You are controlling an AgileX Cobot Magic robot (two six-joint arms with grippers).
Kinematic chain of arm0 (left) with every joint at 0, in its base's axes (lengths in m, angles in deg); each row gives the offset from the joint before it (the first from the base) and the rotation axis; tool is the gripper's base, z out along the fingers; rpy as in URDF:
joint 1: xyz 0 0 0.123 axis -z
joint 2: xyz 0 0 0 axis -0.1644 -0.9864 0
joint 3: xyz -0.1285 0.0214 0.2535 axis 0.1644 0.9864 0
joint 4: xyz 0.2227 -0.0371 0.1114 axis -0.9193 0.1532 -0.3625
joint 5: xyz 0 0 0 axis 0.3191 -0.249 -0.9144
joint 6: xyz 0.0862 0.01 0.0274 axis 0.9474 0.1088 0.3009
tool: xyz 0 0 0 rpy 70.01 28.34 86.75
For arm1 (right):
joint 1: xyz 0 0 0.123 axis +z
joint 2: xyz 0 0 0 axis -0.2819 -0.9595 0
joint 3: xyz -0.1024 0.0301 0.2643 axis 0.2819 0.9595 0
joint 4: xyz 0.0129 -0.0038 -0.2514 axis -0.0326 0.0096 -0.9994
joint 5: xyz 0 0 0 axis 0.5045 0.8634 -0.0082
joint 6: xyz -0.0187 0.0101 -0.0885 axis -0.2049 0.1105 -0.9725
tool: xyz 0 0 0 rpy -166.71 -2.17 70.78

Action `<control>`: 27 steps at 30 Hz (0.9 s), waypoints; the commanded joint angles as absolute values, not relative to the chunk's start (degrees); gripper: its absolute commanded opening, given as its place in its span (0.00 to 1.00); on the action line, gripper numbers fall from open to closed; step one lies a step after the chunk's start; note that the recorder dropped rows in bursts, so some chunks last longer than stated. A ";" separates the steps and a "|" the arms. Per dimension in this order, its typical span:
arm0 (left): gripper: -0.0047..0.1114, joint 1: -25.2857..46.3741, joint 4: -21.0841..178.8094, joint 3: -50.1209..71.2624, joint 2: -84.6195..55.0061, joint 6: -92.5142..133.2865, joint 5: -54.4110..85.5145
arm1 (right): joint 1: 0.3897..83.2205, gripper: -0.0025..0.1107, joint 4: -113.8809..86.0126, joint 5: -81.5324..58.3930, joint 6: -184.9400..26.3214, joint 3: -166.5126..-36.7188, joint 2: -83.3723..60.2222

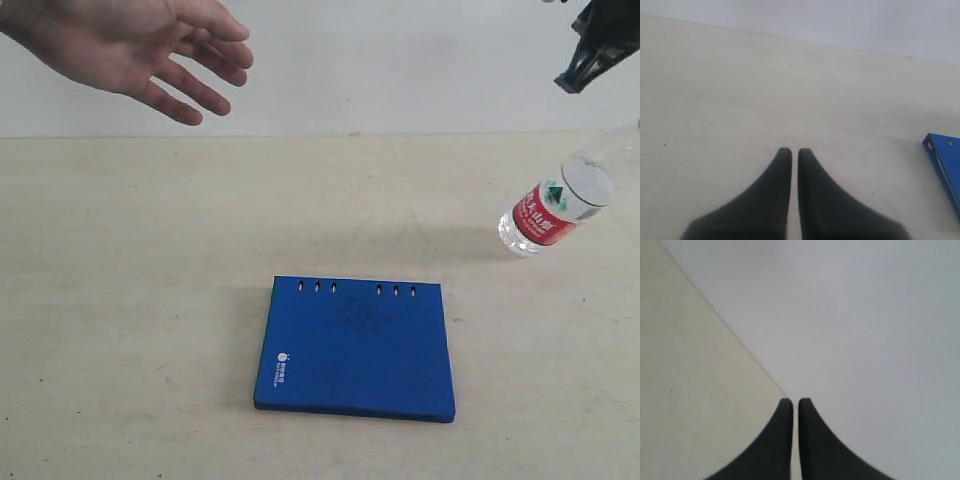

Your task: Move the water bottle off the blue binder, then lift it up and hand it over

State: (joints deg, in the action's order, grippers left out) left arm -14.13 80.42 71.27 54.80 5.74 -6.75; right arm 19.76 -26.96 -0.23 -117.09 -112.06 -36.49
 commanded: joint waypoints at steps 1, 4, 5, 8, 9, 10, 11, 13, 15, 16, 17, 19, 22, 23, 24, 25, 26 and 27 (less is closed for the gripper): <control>0.08 -13.85 80.75 71.26 55.01 5.91 -6.29 | 19.30 0.02 -26.28 -6.39 -108.84 -112.25 -36.36; 0.08 -13.85 80.75 71.26 55.01 5.91 -6.29 | 19.30 0.02 -26.28 -10.99 -104.06 -112.25 -36.36; 0.08 -13.85 80.75 71.26 55.01 5.91 -6.29 | 19.30 0.02 -26.28 -12.97 -103.04 -112.25 -36.36; 0.08 -13.85 80.75 71.26 55.01 5.91 -6.29 | 19.43 0.02 -26.28 -15.57 -97.73 -112.25 -34.04; 0.08 -13.85 80.75 71.26 55.01 5.91 -6.29 | 19.58 0.02 -26.28 -14.03 -96.06 -112.25 -32.93; 0.08 -13.85 80.75 71.26 55.01 5.91 -6.29 | 20.05 0.02 -26.28 -9.68 -90.65 -112.25 -29.66; 0.08 -13.85 80.75 71.26 55.01 5.91 -6.29 | 20.65 0.02 -26.28 -7.58 -88.80 -112.25 -28.24; 0.08 -13.85 80.75 71.26 55.01 5.91 -6.29 | 23.57 0.02 -26.28 -0.22 -88.86 -112.25 -23.62; 0.08 -13.85 80.75 71.26 55.01 5.91 -6.29 | 27.83 0.02 -25.97 2.49 -89.59 -112.25 -21.53; 0.08 -13.85 80.75 71.26 55.01 5.91 -6.29 | 29.67 0.02 -24.44 4.72 -89.04 -112.25 -21.12; 0.08 -13.85 80.75 71.26 55.01 5.91 -6.29 | 31.53 0.02 -21.05 7.94 -88.39 -112.25 -20.98; 0.08 -13.85 80.75 71.26 55.01 5.91 -6.29 | 34.99 0.02 -10.67 17.38 -87.62 -112.25 -20.98; 0.08 -13.85 80.75 71.26 55.01 5.91 -6.29 | 42.56 0.02 -0.47 38.06 -99.06 -112.08 -22.32; 0.08 -13.85 80.75 71.26 55.01 5.91 -6.29 | 44.10 0.02 -0.58 41.47 -100.67 -111.82 -22.36; 0.08 -13.85 80.75 71.26 55.01 5.91 -6.29 | 45.81 0.02 -0.68 44.75 -102.13 -111.37 -22.70; 0.08 -13.85 80.75 71.26 55.01 5.91 -6.29 | 47.50 0.02 -0.68 46.74 -102.69 -110.84 -22.70; 0.08 -13.85 80.75 71.26 55.01 5.91 -6.29 | 48.83 0.02 -0.68 47.05 -102.94 -110.34 -22.70; 0.08 -13.85 80.75 71.26 55.01 5.91 -6.29 | 50.08 0.02 -0.68 46.71 -103.23 -110.10 -22.70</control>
